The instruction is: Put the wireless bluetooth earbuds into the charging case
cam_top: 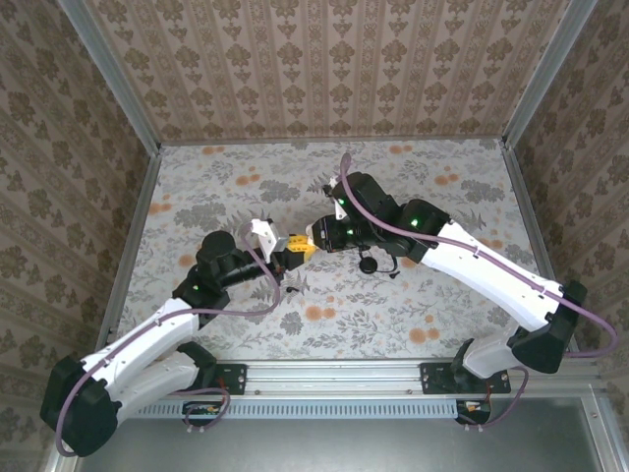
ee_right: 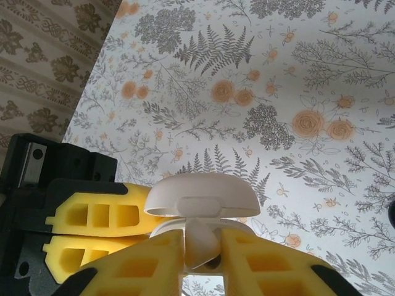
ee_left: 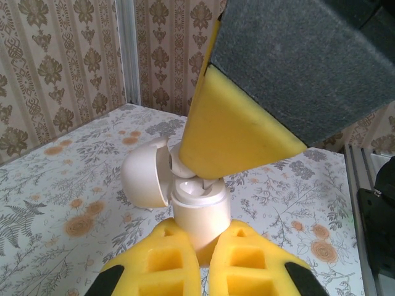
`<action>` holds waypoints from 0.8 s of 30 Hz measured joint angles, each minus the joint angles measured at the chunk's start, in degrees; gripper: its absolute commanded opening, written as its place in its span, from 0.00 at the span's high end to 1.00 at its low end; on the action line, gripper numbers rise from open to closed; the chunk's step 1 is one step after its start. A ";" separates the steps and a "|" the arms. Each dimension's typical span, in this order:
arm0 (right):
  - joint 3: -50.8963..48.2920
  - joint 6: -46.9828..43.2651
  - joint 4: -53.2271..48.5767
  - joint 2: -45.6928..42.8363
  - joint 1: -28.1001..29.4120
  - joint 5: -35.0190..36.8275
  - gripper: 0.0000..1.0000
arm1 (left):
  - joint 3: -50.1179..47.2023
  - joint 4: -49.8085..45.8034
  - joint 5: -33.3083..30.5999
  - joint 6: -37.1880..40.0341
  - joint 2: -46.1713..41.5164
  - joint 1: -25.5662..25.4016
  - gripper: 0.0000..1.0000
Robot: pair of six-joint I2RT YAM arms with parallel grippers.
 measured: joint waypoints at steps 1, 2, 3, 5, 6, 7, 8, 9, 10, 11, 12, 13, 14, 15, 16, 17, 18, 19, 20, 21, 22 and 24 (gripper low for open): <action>0.00 -0.46 -0.02 0.00 0.00 0.00 0.80 | 0.00 -0.07 0.02 0.00 0.00 0.00 1.00; 0.00 -1.01 -0.04 0.00 0.00 -0.04 0.81 | 0.00 -0.09 0.04 0.00 0.00 0.00 1.00; 0.00 -1.68 -0.02 0.00 0.00 -0.07 0.81 | 0.00 -0.13 0.15 0.00 0.00 0.00 1.00; 0.00 -3.26 0.09 -0.02 0.00 -0.46 0.82 | 0.02 -0.17 0.37 -0.02 0.02 0.00 1.00; -0.02 -4.22 0.28 -0.04 0.00 -0.70 0.83 | 0.02 -0.17 0.61 -0.02 0.02 0.00 1.00; -0.13 -5.27 0.39 -0.11 -0.02 -0.92 0.83 | 0.02 -0.13 0.79 -0.02 0.04 0.00 1.00; -0.28 -6.08 0.46 -0.24 -0.02 -1.09 0.83 | 0.07 -0.11 1.22 -0.04 0.13 0.04 1.00; -0.61 -7.17 0.59 -0.52 -0.02 -1.25 0.83 | 0.11 -0.07 1.73 -0.04 0.35 0.04 1.00; -1.05 -8.26 0.72 -0.85 -0.02 -1.44 0.84 | 0.11 0.09 2.23 -0.04 0.59 0.04 1.00; -1.38 -9.11 0.79 -1.09 -0.07 -1.66 0.84 | 0.11 0.13 2.67 -0.07 0.74 0.04 1.00; -1.77 -10.21 0.87 -1.33 -0.07 -2.08 0.84 | 0.11 0.11 3.19 -0.09 0.90 0.04 1.00; -2.10 -11.43 0.98 -1.51 -0.09 -2.49 0.85 | 0.11 0.11 3.54 -0.26 0.98 0.04 1.00; -2.25 -12.41 1.07 -1.57 -0.15 -2.75 0.86 | 0.11 0.07 3.80 -0.37 1.05 0.04 1.00; -2.43 -13.55 1.29 -1.66 -0.22 -3.13 0.86 | 0.11 0.09 3.93 -0.48 1.09 0.07 1.00; -2.67 -14.75 1.46 -1.95 -0.35 -3.67 0.87 | 0.11 0.11 4.15 -0.50 1.09 0.11 1.00; -2.97 -15.67 1.68 -2.25 -0.46 -4.17 0.87 | 0.11 0.17 4.37 -0.52 1.09 0.11 1.00; -3.34 -16.79 1.84 -2.71 -0.50 -4.66 0.87 | 0.11 0.39 4.76 -0.57 1.09 0.09 1.00; -3.80 -17.90 2.12 -3.23 -0.57 -5.27 0.87 | 0.11 0.61 5.18 -0.70 1.09 0.09 1.00; -4.15 -18.80 2.45 -3.61 -0.66 -5.73 0.87 | 0.11 0.85 5.60 -0.85 1.09 0.09 1.00; -4.63 -19.85 2.86 -4.04 -0.83 -6.34 0.87 | 0.11 1.03 5.88 -0.94 1.09 0.09 1.00; -5.07 -20.65 3.32 -4.39 -0.98 -7.06 0.87 | 0.11 1.22 6.21 -1.07 1.09 0.09 1.00; -5.90 -22.21 4.22 -5.01 -1.40 -8.39 0.88 | 0.11 1.44 6.60 -1.36 1.09 0.09 1.00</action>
